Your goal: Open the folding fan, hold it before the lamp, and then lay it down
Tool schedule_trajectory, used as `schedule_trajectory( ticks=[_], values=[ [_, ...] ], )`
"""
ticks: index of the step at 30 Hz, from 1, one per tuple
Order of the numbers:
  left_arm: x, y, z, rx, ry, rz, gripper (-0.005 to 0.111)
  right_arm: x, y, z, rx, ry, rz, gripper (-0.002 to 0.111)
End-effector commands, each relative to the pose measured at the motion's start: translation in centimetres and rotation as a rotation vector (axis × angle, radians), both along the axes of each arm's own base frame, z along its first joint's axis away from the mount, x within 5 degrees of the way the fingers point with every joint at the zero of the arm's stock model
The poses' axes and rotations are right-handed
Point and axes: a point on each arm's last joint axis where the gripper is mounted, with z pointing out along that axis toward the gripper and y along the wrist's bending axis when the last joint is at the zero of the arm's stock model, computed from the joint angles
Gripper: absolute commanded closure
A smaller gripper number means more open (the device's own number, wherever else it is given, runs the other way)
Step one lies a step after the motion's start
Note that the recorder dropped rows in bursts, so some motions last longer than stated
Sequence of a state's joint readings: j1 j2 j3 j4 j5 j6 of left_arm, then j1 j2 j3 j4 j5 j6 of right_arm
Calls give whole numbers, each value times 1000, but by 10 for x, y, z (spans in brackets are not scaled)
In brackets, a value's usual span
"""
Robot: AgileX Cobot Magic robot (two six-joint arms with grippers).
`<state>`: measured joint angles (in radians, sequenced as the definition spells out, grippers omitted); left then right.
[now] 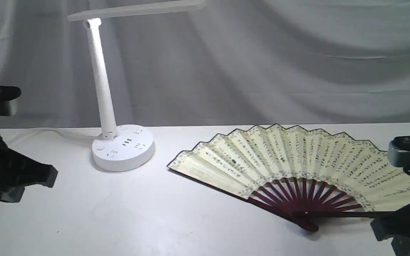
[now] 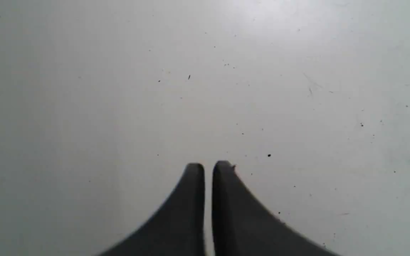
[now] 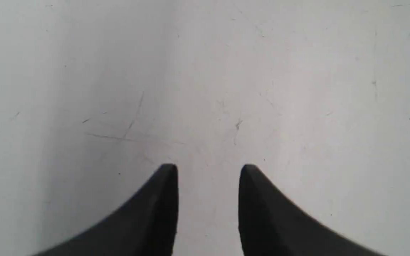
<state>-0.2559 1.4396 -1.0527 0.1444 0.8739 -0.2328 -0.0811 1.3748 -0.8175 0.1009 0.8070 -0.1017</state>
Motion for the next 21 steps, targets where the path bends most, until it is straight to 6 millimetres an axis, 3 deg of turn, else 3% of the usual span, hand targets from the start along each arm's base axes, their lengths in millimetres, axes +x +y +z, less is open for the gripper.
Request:
schedule_trajectory(
  ticks=[1,8,14,17,21],
  values=[
    [-3,1,0,4,16,-9,107,-1,1,0,5,-7,-6,79],
    [-7,1,-9,21,30,-71,107,-1,-4,0,-73,-14,56,82],
    [-8,-1,-11,-50,50,-100,107,-1,-4,0,-69,-3,49,99],
    [-6,9,-11,-77,53,-78,107,-2,-4,0,-64,0,34,107],
    [-4,19,-11,-79,52,-40,107,-2,-4,0,-64,2,35,108]
  ],
)
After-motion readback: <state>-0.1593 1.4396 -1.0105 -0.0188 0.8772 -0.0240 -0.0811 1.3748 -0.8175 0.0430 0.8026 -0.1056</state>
